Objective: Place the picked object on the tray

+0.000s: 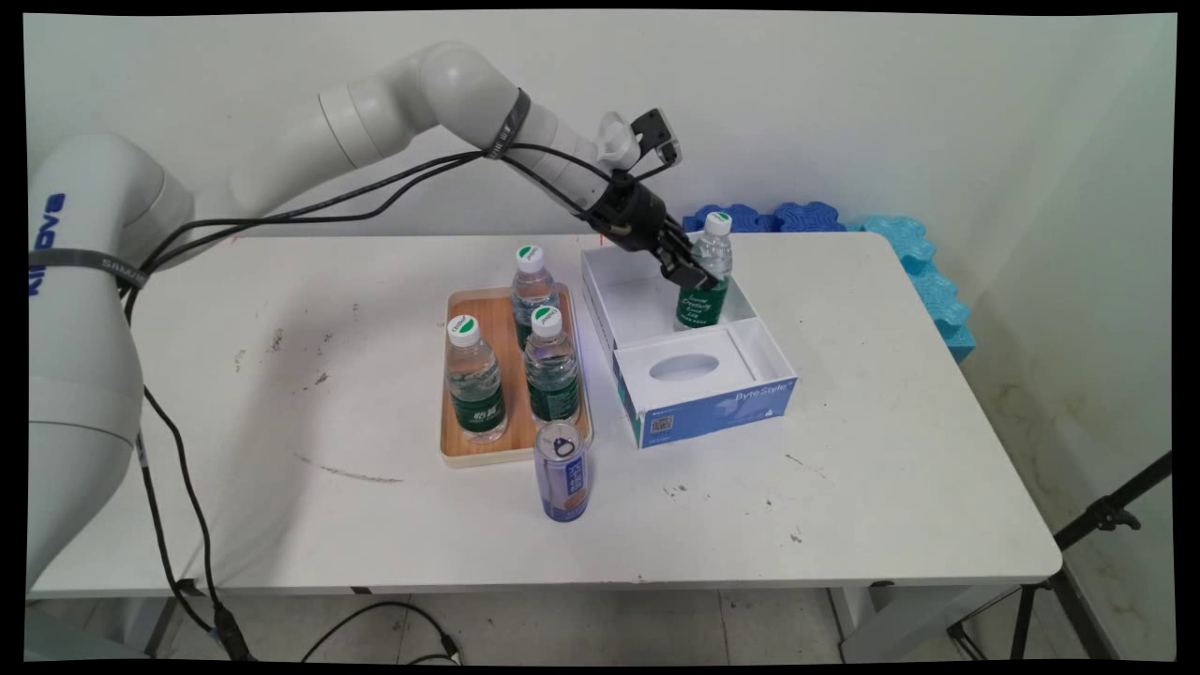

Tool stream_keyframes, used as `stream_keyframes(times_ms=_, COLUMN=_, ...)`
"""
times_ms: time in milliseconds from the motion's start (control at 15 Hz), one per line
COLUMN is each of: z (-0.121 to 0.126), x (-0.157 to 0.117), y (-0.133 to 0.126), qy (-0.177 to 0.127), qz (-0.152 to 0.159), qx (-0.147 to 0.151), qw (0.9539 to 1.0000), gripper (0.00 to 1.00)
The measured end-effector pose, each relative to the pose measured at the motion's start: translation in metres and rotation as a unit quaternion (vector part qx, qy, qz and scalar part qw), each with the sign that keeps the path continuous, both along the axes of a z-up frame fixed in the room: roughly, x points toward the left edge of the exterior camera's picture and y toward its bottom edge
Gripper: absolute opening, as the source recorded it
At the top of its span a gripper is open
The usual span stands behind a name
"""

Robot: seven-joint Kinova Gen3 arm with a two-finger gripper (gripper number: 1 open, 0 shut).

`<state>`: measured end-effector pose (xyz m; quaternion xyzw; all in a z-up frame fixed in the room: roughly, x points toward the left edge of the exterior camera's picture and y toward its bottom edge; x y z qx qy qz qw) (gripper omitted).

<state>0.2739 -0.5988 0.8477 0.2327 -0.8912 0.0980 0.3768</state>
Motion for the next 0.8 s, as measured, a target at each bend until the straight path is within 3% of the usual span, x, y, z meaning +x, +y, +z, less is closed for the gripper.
stream_keyframes(times_ms=267, z=0.018, x=0.007, y=0.0, qy=0.011, qz=0.004, qx=-0.013, qw=0.9998, gripper=0.0)
stream_keyframes(times_ms=600, z=0.069, x=0.032, y=0.014, qy=0.031, qz=0.006, qx=-0.034, qw=0.9989, gripper=0.0)
stream_keyframes(times_ms=800, z=0.114, x=0.067, y=0.034, qy=0.038, qz=-0.005, qx=-0.049, qw=0.9981, gripper=0.0)
